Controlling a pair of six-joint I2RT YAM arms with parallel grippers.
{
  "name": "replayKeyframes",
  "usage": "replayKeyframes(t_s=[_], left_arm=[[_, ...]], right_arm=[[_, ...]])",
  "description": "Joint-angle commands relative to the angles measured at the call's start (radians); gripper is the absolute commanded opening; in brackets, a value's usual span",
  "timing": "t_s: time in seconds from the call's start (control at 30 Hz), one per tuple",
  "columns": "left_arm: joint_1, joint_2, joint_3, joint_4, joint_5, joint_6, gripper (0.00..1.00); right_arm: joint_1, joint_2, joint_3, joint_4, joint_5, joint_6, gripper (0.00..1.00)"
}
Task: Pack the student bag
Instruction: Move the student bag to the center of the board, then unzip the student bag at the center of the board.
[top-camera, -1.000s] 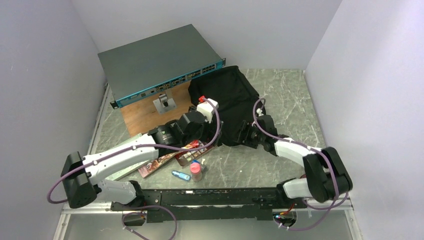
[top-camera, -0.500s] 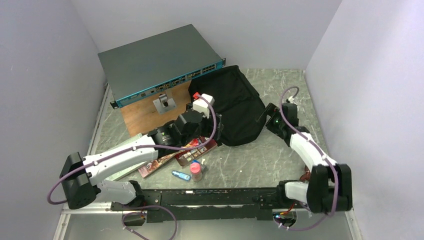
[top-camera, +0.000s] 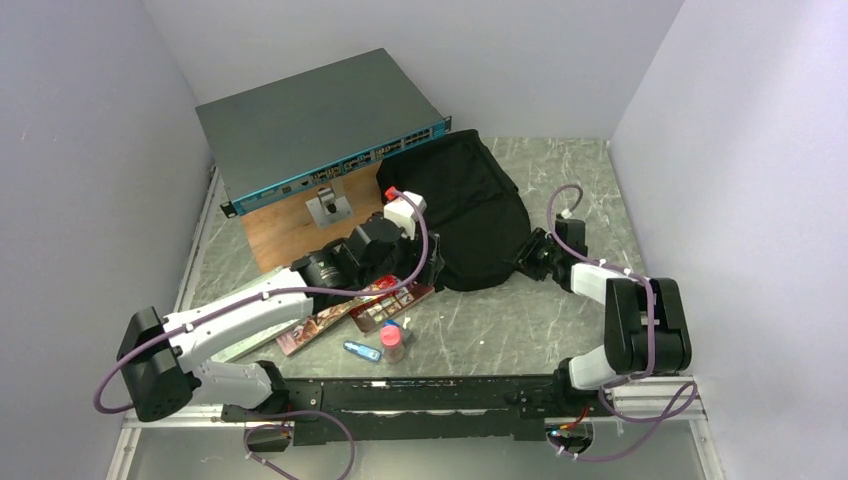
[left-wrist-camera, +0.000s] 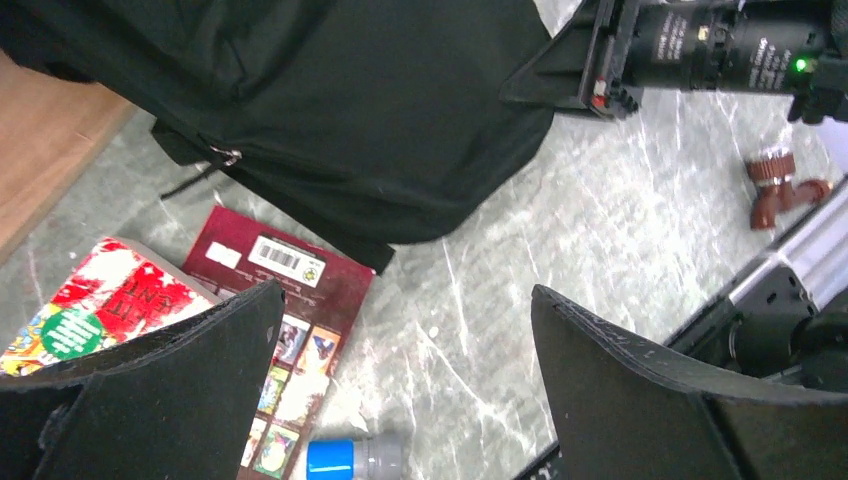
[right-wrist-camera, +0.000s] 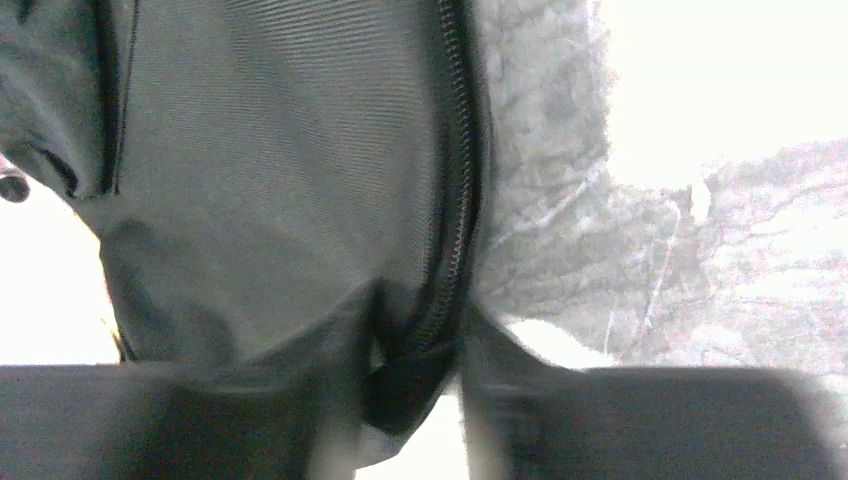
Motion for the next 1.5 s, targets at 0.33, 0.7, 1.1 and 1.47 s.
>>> replayKeyframes(t_s=[0.33, 0.7, 1.1, 1.47], left_arm=[[0.005, 0.285, 0.137, -0.010, 0.298, -0.031, 0.98], [0.010, 0.547, 0.275, -0.029, 0.278, -0.009, 0.95], [0.012, 0.402, 0.179, 0.026, 0.246, -0.060, 0.95], [0.059, 0.211, 0.160, -0.009, 0.161, -0.066, 1.00]], right_arm=[[-0.030, -0.608, -0.323, -0.202, 0.035, 0.093, 0.00], [-0.028, -0.929, -0.373, -0.359, -0.071, 0.088, 0.50], [-0.029, -0.577, 0.098, -0.471, 0.086, -0.173, 0.61], [-0.033, -0.329, 0.270, -0.289, 0.081, -0.182, 0.73]])
